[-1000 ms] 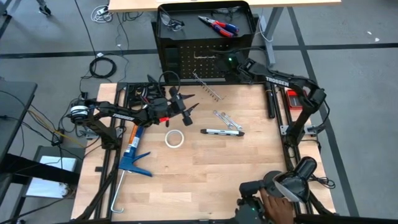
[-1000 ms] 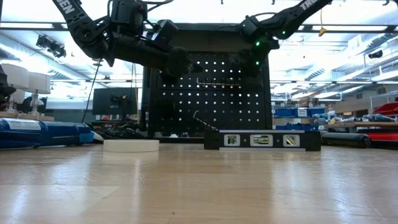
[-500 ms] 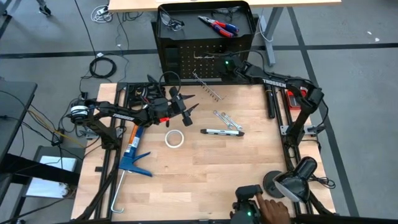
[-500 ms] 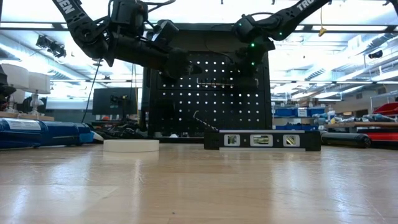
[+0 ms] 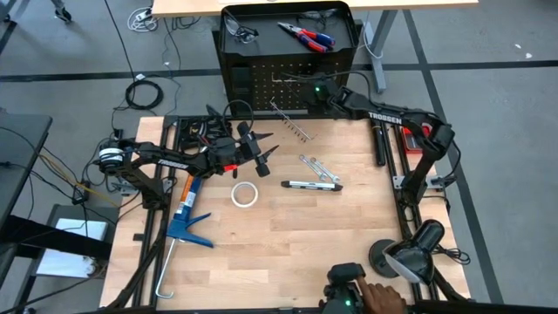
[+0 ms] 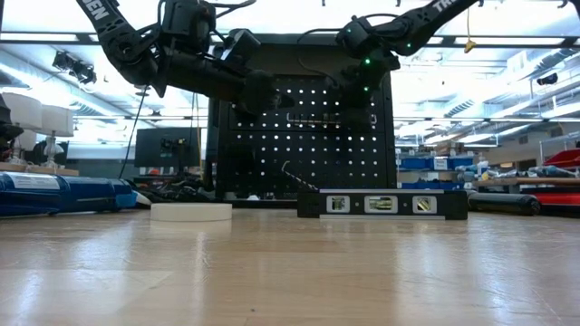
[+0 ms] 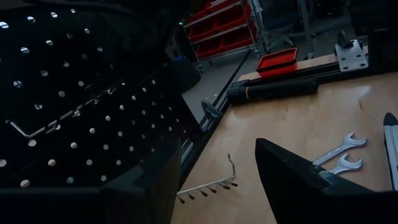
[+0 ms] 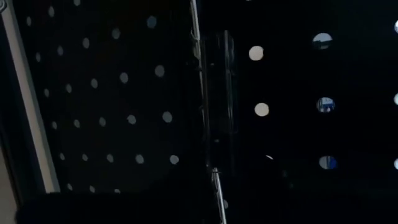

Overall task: Hang tools onto peg board
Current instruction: Unhang the utility knife from the peg board, then remove the left safety goggles from the peg board bin

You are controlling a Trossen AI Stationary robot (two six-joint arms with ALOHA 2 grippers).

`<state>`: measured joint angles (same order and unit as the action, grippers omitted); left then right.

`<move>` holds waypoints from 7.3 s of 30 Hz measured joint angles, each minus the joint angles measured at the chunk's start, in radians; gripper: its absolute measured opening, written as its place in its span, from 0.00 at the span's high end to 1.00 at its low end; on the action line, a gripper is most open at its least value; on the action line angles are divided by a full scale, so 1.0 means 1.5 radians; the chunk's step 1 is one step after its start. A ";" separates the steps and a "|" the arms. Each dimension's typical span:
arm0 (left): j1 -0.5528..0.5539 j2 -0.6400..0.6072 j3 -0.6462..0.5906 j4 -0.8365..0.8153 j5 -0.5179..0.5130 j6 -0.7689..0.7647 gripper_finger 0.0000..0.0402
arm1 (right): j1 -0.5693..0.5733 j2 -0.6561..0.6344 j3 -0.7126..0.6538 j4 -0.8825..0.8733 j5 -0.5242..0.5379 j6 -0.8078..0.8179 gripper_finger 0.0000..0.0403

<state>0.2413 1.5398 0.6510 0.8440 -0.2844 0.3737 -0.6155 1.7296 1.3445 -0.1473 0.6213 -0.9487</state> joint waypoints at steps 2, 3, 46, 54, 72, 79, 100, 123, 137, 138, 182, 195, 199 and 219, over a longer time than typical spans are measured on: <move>0.000 0.000 0.000 0.000 0.000 0.000 0.47 | 0.001 -0.001 0.001 0.000 0.002 0.008 0.82; 0.000 0.000 0.000 0.000 0.000 0.000 0.47 | 0.001 -0.003 0.001 -0.001 0.002 0.011 0.83; 0.000 0.000 0.000 -0.005 -0.002 0.005 0.47 | 0.077 -0.087 -0.003 -0.262 -0.004 0.229 0.82; 0.000 0.000 0.000 0.002 -0.004 0.005 0.47 | 0.129 -0.098 -0.002 -0.440 -0.246 0.449 0.82; 0.001 0.002 0.000 0.016 -0.003 -0.004 0.47 | 0.191 -0.092 -0.206 -0.328 -0.497 0.624 0.71; 0.001 0.002 0.000 0.017 -0.003 -0.004 0.47 | 0.172 -0.092 -0.167 -0.396 -0.453 0.617 0.58; 0.001 0.003 0.000 -0.004 -0.002 -0.003 0.47 | 0.092 -0.150 -0.119 -0.146 -0.337 0.620 0.58; -0.092 -0.200 0.145 -0.299 -0.126 -0.061 0.47 | 0.150 -0.190 0.098 -0.357 -0.434 0.440 0.60; 0.017 -0.121 0.643 -0.778 -0.263 0.124 0.47 | 0.170 -0.250 -0.235 -0.050 -0.445 0.442 0.60; 0.028 -0.118 0.665 -0.779 -0.265 0.150 0.47 | 0.173 -0.250 -0.250 -0.042 -0.445 0.442 0.60; 0.375 0.178 1.128 -1.052 0.067 0.043 0.60 | 0.213 -0.250 -0.354 0.097 -0.487 0.431 0.60; 0.329 0.184 1.131 -1.043 0.070 -0.274 0.60 | 0.213 -0.250 -0.354 0.102 -0.522 0.428 0.60; 0.317 0.195 1.131 -1.051 0.069 -0.339 0.60 | 0.215 -0.250 -0.354 0.102 -0.538 0.428 0.60; 0.301 0.194 1.131 -1.099 0.069 -0.484 0.36 | 0.225 -0.249 -0.354 0.087 -0.538 0.417 0.60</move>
<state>0.6933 1.8305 2.3470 -0.8041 -0.1814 -0.3523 -0.2785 1.3556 0.8131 -0.0166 -0.1860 -0.3237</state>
